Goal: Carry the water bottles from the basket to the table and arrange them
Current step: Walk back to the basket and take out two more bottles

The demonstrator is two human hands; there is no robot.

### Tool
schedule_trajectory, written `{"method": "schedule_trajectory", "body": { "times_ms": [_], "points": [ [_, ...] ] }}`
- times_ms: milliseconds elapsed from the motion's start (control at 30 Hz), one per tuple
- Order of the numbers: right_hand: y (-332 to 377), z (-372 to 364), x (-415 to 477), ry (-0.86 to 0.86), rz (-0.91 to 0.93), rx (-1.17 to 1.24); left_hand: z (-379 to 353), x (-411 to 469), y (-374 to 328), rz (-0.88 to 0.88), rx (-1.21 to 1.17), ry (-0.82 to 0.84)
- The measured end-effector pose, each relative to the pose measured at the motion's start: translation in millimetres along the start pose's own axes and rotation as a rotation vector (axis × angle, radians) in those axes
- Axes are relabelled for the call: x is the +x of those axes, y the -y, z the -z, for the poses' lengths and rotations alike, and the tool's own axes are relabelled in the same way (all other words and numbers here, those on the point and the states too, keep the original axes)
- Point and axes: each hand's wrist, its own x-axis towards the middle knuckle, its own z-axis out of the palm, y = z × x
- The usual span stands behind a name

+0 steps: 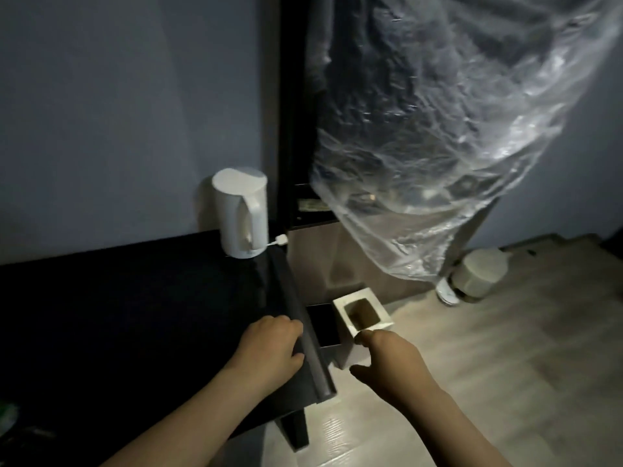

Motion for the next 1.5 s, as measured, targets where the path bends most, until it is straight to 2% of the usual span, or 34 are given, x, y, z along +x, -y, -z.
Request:
{"method": "schedule_trajectory", "body": {
  "times_ms": [233, 467, 600, 767, 1133, 1233, 1500],
  "points": [
    [-125.9, 21.4, -38.8, -0.086, -0.268, 0.134, -26.5, 69.1, -133.3, -0.236, 0.004, 0.062],
    [-238.2, 46.1, -62.0, -0.135, -0.534, 0.167, -50.1, 149.8, -249.7, -0.515, 0.17, 0.132],
    [-293.0, 66.5, -61.6, -0.154, -0.65, 0.161, -62.2, 199.0, -305.6, -0.634, 0.173, 0.163],
    [-356.8, 126.0, -50.7, -0.287, -0.798, 0.133, -42.2, 275.6, -385.5, -0.801, 0.17, 0.078],
    [-491.3, 239.0, -63.6, -0.538, -1.0, 0.065, 8.8, 377.5, -570.2, -1.092, 0.099, -0.063],
    [-533.8, 257.9, -74.9, -0.619, -1.029, 0.058, 11.6, 393.2, -621.0, -1.121, 0.078, -0.074],
    [-660.4, 318.3, -102.4, -0.697, -1.023, -0.045, 26.0, 435.5, -759.8, -1.16, 0.026, -0.192]
  ]
}}
